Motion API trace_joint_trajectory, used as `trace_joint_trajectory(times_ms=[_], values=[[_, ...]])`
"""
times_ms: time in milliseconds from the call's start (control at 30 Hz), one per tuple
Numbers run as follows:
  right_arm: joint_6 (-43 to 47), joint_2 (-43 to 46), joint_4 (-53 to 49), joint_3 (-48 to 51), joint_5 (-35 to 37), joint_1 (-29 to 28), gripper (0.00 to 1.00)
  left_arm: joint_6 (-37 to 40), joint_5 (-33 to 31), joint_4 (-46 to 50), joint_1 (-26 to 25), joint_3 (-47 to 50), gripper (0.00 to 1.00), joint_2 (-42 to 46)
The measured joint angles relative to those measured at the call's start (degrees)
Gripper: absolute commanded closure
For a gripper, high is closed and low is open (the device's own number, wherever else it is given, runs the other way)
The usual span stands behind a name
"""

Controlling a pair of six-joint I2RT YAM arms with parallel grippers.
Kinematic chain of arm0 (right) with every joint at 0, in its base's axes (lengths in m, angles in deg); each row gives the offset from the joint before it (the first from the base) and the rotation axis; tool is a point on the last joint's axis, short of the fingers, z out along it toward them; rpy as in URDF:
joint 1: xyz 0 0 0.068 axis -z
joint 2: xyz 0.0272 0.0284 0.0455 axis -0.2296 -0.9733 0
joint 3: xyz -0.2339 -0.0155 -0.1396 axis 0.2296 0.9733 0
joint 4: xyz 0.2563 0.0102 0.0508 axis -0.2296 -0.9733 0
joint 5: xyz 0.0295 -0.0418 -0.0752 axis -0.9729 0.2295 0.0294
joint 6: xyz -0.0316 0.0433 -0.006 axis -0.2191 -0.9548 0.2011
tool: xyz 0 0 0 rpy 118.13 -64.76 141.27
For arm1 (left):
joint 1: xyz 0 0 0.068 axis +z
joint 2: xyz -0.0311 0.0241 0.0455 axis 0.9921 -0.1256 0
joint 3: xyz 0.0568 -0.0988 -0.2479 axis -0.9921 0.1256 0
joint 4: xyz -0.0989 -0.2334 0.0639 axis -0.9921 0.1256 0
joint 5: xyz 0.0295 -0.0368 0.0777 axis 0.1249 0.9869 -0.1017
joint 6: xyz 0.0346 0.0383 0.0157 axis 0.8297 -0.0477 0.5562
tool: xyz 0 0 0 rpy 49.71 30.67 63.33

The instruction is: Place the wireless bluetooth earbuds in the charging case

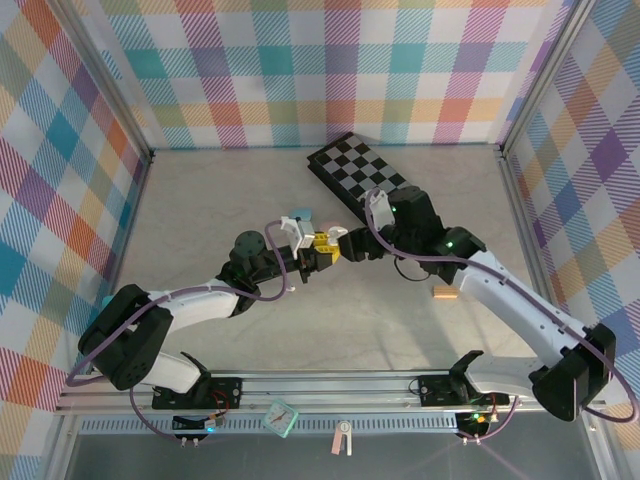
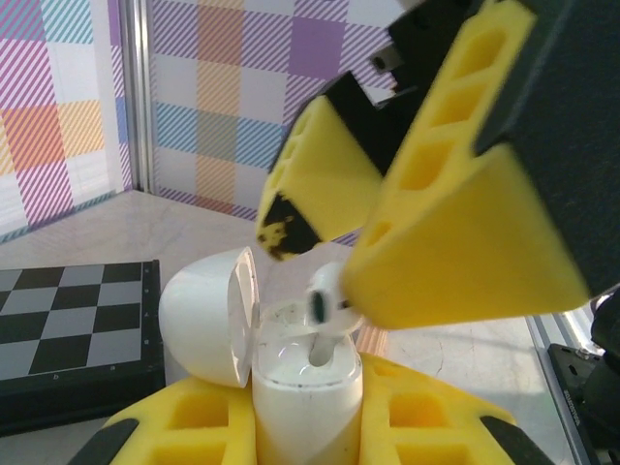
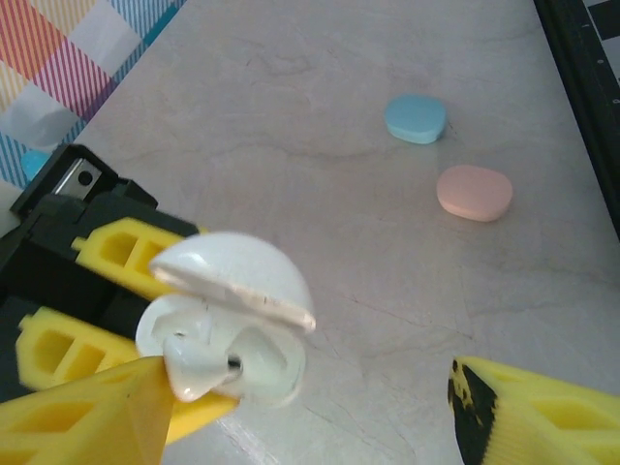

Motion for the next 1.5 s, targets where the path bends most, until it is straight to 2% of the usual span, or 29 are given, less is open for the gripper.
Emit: trace_joint_trajectory(times_ms=[300,567,667,800,1133,1367,1500], values=[[0.3,4.3,-3.0,1.2,2.8,1.6,0.26,-1.0,0.0,-1.6,0.4,0.3,1.00,0.6],[-0.1,3.0,1.2,1.2,-8.6,1.5,0.24,-1.6,0.0,-1.7,0.6,0.3,1.00,0.5],[-0.4,0.5,2.3,1.0,-10.5,1.5,0.24,-1.6,0.1,-1.7,0.7,0.3,1.00,0.5],[-0.7,-2.0,2.2,0.9,-9.3,1.5,0.26,-1.7,0.0,-1.5,1.0,0.5,1.00,0.5],[-1.7,-0.2,0.3,0.9,-4.8,4.5,0.27,-3.2,0.2,-3.9,1.8,0.9,1.00,1.0],[-1.6,0.9,0.5,0.9,-7.8,4.5,0.27,-4.5,0.2,-5.9,3.0,2.4,1.00,1.1],[-2.2,0.7,0.7,1.0,-9.7,4.5,0.27,-4.6,0.1,-5.7,6.7,4.7,1.00,3.8]])
